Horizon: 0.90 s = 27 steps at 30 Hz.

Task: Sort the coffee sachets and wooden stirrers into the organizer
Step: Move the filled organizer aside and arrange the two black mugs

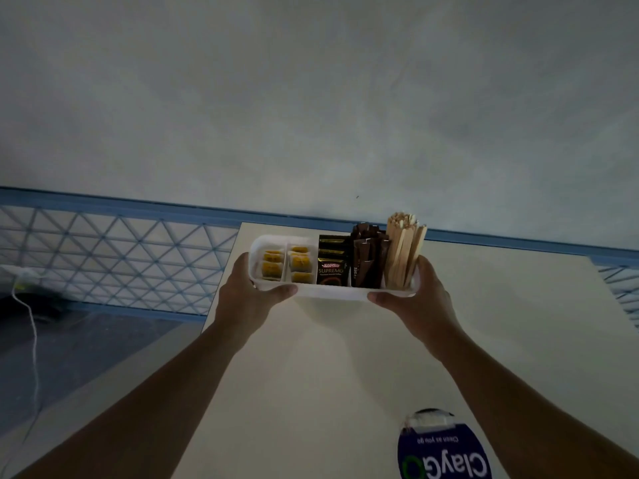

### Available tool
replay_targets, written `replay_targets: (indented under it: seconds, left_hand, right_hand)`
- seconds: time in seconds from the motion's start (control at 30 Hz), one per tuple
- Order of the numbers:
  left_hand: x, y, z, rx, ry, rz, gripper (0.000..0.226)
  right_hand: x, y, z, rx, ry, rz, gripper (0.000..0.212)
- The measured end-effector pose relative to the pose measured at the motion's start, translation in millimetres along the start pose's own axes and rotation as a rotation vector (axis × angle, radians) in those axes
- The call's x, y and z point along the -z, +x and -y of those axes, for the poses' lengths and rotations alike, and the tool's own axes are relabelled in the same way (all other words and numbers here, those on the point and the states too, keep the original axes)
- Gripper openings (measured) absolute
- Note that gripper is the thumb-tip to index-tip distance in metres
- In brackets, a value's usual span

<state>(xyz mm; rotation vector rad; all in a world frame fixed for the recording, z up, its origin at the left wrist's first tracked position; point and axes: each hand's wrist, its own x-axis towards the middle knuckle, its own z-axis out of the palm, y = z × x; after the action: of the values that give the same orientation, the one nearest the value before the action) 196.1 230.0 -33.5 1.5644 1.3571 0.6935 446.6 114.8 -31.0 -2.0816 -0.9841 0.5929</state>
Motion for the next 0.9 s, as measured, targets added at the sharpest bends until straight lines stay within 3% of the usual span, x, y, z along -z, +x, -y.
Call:
replay_targets:
  seconds: [0.47, 0.7, 0.8, 0.9]
  left_hand:
    - [-10.7, 30.0, 21.1, 0.049, 0.034, 0.059, 0.065]
    - [-10.5, 25.6, 15.1, 0.079, 0.044, 0.05, 0.068]
    - [-7.5, 16.0, 5.9, 0.108, 0.041, 0.019, 0.088]
    - [-1.9, 0.0, -1.5, 0.134, 0.032, -0.022, 0.103]
  right_hand:
    - [-16.8, 14.7, -13.5, -0.057, 0.006, 0.024, 0.068]
    - [-11.5, 11.6, -13.0, -0.08, 0.007, 0.06, 0.088]
    - [-2.9, 3.8, -11.4, -0.109, 0.014, 0.055, 0.107]
    - [10.7, -8.9, -7.9, -0.113, 0.038, 0.031, 0.108]
